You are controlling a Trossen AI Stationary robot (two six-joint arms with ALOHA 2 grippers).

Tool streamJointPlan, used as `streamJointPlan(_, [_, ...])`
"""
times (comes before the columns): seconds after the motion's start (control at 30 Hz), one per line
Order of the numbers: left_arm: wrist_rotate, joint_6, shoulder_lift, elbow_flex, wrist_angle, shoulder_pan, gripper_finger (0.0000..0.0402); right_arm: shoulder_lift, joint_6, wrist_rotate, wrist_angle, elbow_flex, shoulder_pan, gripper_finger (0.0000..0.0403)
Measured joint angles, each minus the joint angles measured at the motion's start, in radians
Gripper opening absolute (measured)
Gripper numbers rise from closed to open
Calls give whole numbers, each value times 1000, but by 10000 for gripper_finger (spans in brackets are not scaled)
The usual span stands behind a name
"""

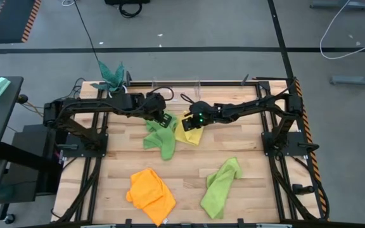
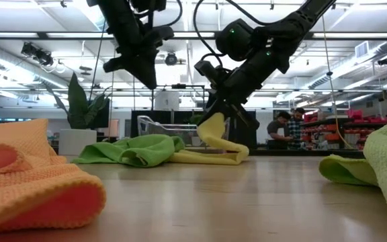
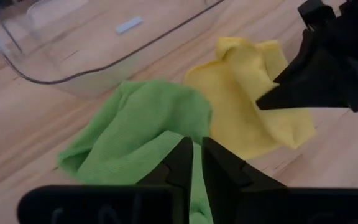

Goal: Fold microfiber towels
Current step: Fold the yellow towel

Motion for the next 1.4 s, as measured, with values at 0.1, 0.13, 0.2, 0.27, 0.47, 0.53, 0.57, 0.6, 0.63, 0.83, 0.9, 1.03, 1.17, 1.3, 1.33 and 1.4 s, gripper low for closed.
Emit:
streamJointPlan(0.1, [0, 0, 0, 0, 2, 0, 40, 0, -1, -32, -12, 0, 2, 21])
streamJointPlan(0.13, [0, 0, 0, 0, 3, 0, 41, 0, -7, -40, -11, 0, 5, 27])
streamJointPlan(0.2, [0, 1, 0, 0, 3, 0, 43, 0, -23, -58, -9, 0, 14, 39])
streamJointPlan(0.27, [0, 1, 0, 0, 5, 0, 43, 0, -25, -70, 6, 0, 21, 54])
streamJointPlan(0.47, [0, 1, 0, 0, 13, 0, 37, 0, -26, -67, 10, 0, 19, 96])
streamJointPlan(0.53, [0, 1, 0, 0, 17, 0, 35, 0, -24, -64, 10, 0, 9, 108])
streamJointPlan(0.57, [0, 0, 0, 0, 20, -2, 35, 0, -23, -63, 10, 0, 4, 112])
streamJointPlan(0.6, [0, 0, 0, 0, 20, -6, 35, 0, -19, -63, 13, 0, -2, 116])
streamJointPlan(0.63, [0, 0, 0, 0, 22, -6, 36, 0, -13, -63, 18, 0, -8, 119])
streamJointPlan(0.83, [1, -4, 0, 0, 30, -13, 41, 0, 0, -98, 45, 1, -20, 123])
streamJointPlan(0.9, [1, -5, 0, 0, 31, -13, 38, -1, -33, -95, 44, 4, -14, 123])
streamJointPlan(1.03, [0, -7, 0, 0, 34, -13, 31, 0, -29, -85, 30, 4, -11, 123])
streamJointPlan(1.17, [1, -11, 0, 0, 35, -13, 28, 0, -12, -47, -6, 4, -17, 122])
streamJointPlan(1.3, [1, -18, 1, 0, 36, -13, 34, 0, -17, -27, -49, 3, -21, 119])
streamJointPlan(1.33, [1, -19, 1, 0, 36, -13, 35, 0, -20, -20, -69, 3, -21, 119])
streamJointPlan(1.4, [1, -26, 1, 0, 36, -13, 38, 0, -21, 0, -94, 3, -16, 119])
